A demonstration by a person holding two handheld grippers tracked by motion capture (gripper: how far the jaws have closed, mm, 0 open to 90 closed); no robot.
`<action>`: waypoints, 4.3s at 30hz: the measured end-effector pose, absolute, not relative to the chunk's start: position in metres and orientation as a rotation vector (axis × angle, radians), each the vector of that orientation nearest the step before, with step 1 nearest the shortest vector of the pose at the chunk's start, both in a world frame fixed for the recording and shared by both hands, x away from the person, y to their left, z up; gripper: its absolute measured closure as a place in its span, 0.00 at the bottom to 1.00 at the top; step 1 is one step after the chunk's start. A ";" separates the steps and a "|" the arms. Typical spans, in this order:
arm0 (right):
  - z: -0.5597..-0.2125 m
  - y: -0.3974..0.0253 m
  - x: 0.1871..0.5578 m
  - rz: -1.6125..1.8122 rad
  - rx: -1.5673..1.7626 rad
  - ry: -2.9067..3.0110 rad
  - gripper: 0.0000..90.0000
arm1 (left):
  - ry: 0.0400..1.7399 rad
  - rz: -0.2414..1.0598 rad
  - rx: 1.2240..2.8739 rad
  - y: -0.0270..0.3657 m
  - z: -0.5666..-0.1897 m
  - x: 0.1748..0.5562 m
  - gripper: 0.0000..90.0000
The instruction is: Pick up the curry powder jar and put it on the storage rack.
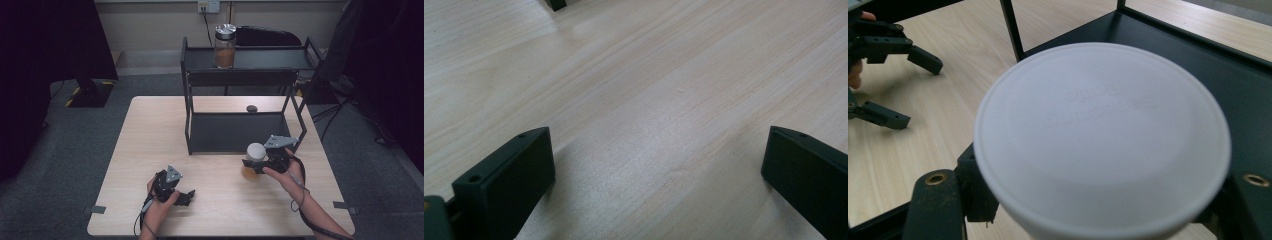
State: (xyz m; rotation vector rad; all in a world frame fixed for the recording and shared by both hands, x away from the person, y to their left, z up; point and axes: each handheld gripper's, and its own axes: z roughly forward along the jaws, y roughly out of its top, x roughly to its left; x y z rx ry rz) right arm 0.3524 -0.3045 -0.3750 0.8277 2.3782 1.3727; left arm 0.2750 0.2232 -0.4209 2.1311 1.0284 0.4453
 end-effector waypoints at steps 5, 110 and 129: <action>-0.378 -0.303 0.349 1.367 0.811 2.357 0.38 | 1.028 0.445 2.131 0.223 -0.421 0.275 0.00; -0.126 -0.292 0.408 1.311 0.811 2.291 0.38 | 1.029 0.444 2.132 0.223 -0.421 0.275 0.00; -0.085 -0.292 0.413 1.305 0.826 2.252 0.38 | 1.029 0.444 2.132 0.223 -0.421 0.275 0.00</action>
